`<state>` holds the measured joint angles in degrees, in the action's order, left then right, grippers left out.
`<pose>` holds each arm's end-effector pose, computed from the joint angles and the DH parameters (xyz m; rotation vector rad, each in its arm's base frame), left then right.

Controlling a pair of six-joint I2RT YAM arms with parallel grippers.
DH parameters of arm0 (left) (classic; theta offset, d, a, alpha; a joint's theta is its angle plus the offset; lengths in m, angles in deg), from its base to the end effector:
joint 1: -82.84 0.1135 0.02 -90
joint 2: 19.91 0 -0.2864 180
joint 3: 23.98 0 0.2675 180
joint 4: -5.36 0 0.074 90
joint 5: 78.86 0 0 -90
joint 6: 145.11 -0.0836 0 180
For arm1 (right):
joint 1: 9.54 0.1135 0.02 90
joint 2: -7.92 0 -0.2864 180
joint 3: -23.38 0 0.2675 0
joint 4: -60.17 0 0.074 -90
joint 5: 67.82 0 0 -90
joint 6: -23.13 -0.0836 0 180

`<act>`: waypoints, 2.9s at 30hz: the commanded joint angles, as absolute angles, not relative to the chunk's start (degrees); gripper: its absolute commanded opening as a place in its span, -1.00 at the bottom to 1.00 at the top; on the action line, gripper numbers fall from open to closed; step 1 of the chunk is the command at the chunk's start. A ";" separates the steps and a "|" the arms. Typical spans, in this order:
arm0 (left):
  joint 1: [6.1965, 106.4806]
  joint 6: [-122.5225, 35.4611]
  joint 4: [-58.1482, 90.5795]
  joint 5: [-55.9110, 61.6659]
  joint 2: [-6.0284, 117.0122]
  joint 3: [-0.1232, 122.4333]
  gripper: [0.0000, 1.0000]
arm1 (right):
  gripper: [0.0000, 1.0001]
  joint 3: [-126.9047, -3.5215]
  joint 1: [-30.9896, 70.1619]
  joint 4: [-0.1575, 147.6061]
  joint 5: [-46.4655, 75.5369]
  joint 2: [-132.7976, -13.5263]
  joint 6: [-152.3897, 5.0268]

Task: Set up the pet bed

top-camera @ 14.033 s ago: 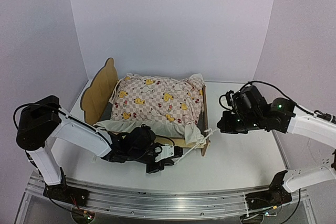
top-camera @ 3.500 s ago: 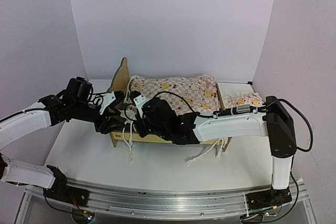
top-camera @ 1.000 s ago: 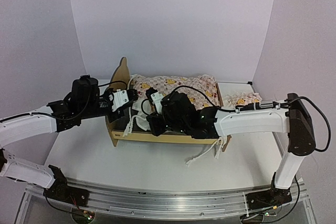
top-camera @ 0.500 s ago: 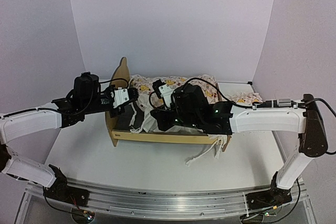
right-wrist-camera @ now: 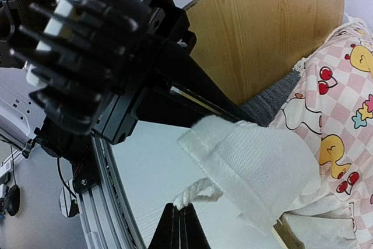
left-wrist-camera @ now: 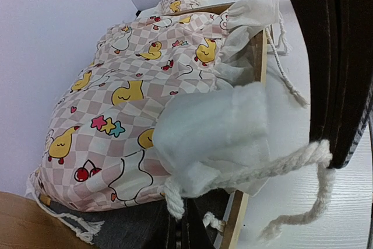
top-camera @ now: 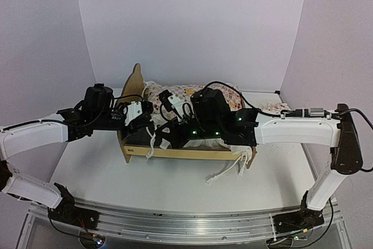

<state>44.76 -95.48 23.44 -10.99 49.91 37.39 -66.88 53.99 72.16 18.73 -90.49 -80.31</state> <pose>0.2335 -0.2229 0.2754 1.4534 1.3976 -0.3666 0.2070 0.4270 0.3047 -0.9034 1.8320 0.9357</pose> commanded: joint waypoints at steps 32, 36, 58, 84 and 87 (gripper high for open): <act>44.78 -89.54 28.08 -14.44 54.11 34.34 0.02 | -0.45 -66.15 54.02 74.82 27.06 -98.75 -88.75; 44.79 -89.58 28.00 -14.82 47.84 31.93 0.26 | -0.32 -63.93 54.03 76.10 28.18 -97.18 -90.69; 36.16 -84.35 31.49 -10.93 35.15 18.05 0.06 | -0.24 -57.48 54.50 75.84 30.34 -93.47 -96.47; 38.01 -106.29 52.12 -5.27 69.28 51.60 0.32 | -0.19 -41.84 60.44 35.85 42.16 -106.55 -94.94; 39.26 -106.27 52.66 -5.26 72.90 56.32 0.32 | -0.20 -40.85 60.45 35.60 41.63 -105.50 -94.01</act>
<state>37.30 -105.28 51.25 -6.10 69.40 49.14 -42.19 60.26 38.49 40.31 -109.36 -94.40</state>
